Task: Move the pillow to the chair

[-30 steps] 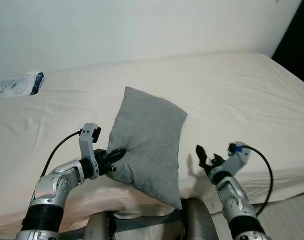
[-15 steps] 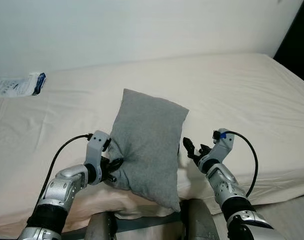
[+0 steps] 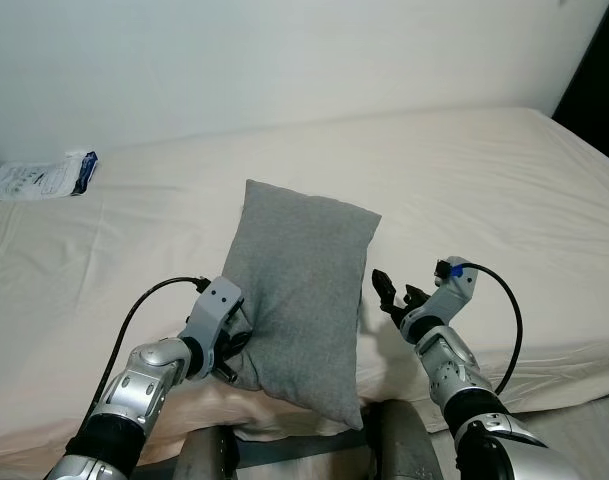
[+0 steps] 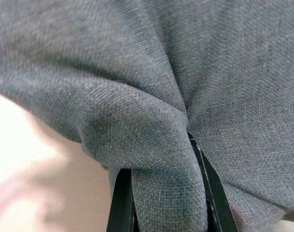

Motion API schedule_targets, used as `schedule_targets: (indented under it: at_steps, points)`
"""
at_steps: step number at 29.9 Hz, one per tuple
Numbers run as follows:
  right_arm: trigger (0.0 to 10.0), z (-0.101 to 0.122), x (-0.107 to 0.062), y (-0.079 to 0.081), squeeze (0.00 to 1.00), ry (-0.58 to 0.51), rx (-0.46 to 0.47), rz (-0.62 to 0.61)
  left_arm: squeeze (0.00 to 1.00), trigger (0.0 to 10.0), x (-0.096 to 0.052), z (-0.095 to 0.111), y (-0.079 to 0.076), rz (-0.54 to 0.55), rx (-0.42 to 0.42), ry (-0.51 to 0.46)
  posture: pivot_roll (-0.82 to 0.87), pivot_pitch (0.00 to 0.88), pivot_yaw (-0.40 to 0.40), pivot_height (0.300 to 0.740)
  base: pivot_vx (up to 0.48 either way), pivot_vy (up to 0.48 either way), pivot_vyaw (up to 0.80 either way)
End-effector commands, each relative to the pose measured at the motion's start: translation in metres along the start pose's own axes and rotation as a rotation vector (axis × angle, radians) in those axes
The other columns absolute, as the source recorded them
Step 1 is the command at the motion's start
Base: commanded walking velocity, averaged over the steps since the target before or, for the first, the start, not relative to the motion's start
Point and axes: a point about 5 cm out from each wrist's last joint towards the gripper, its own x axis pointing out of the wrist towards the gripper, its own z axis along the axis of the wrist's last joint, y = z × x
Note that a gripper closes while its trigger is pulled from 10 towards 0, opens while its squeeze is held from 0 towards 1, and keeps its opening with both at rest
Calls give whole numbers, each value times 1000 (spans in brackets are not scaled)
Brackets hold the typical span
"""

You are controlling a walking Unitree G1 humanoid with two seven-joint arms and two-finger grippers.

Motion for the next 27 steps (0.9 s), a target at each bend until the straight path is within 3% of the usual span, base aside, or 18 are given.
schedule_targets:
  at_steps: [1, 12, 15, 19, 20, 22, 27]
  points:
    - [10000, -3, 5, 11, 0, 34, 6, 58, 0, 0, 6, -35, -17, -55, -16, 155, 13, 109, 4, 581, 0, 0, 0]
    - [10000, -2, 12, 27, 0, 53, 9, 135, 0, 0, 12, -27, -13, -19, 4, 134, 16, 112, 1, 581, 0, 0, 0]
    - [10000, -1, 16, 40, 0, 51, 12, 201, 0, 0, 19, -24, -1, 86, -15, 139, 10, 116, -4, 581, 0, 0, 0]
    - [10000, -1, 16, 40, 0, 51, 10, 205, 0, 0, 19, -25, 3, 111, -24, 145, 9, 116, -4, 581, 0, 0, 0]
    - [10000, -2, 15, 37, 0, 55, 8, 195, 0, 0, 14, -27, 14, 156, -27, 166, 14, 117, -7, 581, 0, 0, 0]
    - [10000, -3, 14, 34, 0, 58, 6, 187, 0, 0, 10, -33, 20, 176, -15, 194, 12, 119, -8, 581, 0, 0, 0]
    - [10000, -3, 12, 31, 0, 58, 1, 182, 0, 0, 5, -48, 22, 189, -1, 246, 12, 118, -8, 581, 0, 0, 0]
